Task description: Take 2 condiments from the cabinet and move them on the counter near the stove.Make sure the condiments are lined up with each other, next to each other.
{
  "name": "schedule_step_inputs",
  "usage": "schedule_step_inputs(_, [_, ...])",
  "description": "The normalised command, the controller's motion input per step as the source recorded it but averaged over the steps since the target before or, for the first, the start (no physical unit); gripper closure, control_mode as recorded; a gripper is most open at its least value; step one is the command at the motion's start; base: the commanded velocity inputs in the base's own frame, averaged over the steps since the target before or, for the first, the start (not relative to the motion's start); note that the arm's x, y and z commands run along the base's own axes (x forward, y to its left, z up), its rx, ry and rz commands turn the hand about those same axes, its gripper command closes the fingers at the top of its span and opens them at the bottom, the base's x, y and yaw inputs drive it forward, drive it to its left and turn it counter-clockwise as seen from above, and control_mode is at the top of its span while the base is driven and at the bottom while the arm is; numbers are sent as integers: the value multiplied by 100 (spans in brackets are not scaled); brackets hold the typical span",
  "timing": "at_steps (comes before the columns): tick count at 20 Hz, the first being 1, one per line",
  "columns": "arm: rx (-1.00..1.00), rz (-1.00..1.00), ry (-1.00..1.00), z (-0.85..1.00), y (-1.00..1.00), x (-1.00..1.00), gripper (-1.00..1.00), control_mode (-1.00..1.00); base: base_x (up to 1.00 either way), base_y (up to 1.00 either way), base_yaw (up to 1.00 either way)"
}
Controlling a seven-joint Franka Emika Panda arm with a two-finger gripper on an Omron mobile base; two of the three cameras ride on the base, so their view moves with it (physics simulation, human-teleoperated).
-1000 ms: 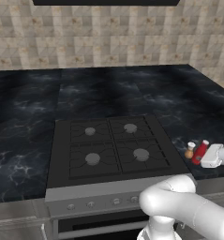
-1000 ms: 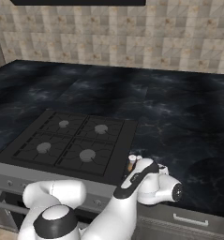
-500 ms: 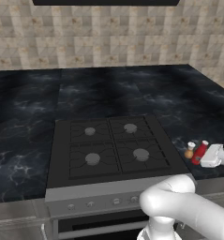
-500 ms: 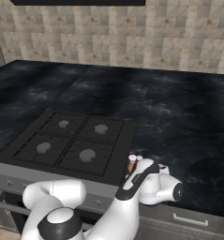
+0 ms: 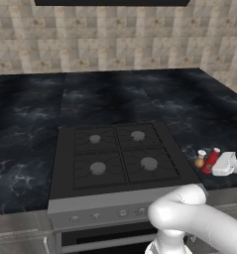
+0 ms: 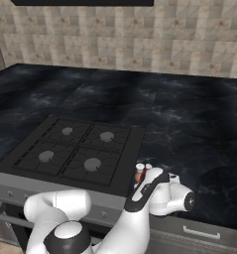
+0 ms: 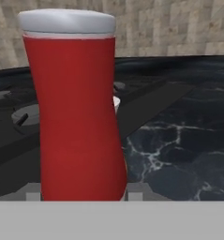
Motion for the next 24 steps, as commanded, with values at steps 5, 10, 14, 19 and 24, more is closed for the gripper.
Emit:
schedule_step_inputs(5, [0, 0, 0, -17, 0, 0, 100, -100, 0, 0, 0])
schedule_step_inputs(10, [0, 0, 0, -16, 0, 0, -100, -100, 0, 0, 0])
schedule_step_inputs(14, [0, 0, 0, -14, 0, 0, -100, -100, 0, 0, 0])
schedule_step_inputs(19, [0, 4, 0, -14, 4, -6, -100, -100, 0, 0, 0])
schedule_step_inputs(24, [0, 4, 0, -5, 0, -10, -100, -100, 0, 0, 0])
